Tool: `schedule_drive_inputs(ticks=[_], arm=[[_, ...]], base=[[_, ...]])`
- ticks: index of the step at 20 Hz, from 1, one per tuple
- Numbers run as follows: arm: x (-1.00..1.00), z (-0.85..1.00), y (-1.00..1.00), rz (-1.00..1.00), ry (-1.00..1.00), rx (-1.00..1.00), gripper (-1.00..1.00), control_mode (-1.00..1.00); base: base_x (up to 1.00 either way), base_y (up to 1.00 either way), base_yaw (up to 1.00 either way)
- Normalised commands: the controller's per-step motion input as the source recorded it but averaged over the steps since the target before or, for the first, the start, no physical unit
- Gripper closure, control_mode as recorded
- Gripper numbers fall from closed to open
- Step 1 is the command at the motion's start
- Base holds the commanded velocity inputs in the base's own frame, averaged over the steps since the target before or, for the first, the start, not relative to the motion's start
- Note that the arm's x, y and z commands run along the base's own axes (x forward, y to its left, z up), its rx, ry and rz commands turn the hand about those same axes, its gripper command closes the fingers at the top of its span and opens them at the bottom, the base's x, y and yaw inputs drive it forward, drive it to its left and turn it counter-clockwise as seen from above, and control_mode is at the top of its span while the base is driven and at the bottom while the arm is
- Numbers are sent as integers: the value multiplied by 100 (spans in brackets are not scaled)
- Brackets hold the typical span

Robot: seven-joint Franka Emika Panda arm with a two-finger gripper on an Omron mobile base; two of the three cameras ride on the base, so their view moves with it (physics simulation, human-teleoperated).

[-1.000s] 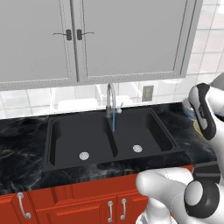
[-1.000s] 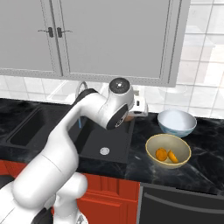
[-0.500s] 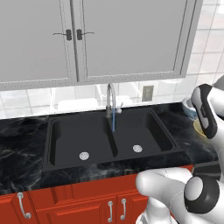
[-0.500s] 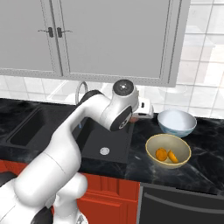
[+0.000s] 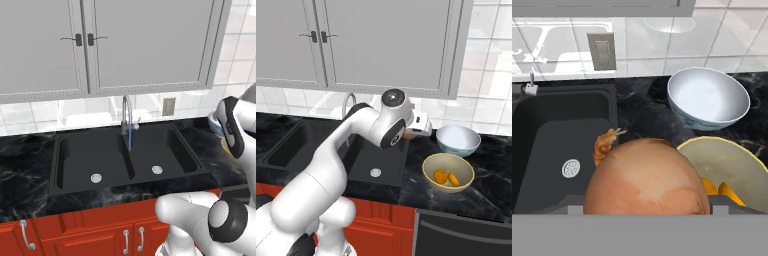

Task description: Pick the oranges from the sink and place them in one bowl. Place the onion in the other bowl. Then turn off the sink faucet.

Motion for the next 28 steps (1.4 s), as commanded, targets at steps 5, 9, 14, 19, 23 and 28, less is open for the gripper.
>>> schedule_drive_inputs(ticks=[5, 9, 14, 19, 23, 28], arm=[[0, 0, 0, -15, -4, 0, 100, -100], [0, 2, 0, -16, -10, 0, 100, -100], [0, 7, 0, -13, -14, 0, 100, -100], [0, 0, -2, -11, -5, 0, 100, -100], [0, 2, -7, -10, 1, 0, 100, -100], [0, 27, -3, -7, 10, 0, 100, -100]], base=[[0, 0, 0], [0, 0, 0], [0, 0, 0], [0, 0, 0], [0, 0, 0], [0, 0, 0]])
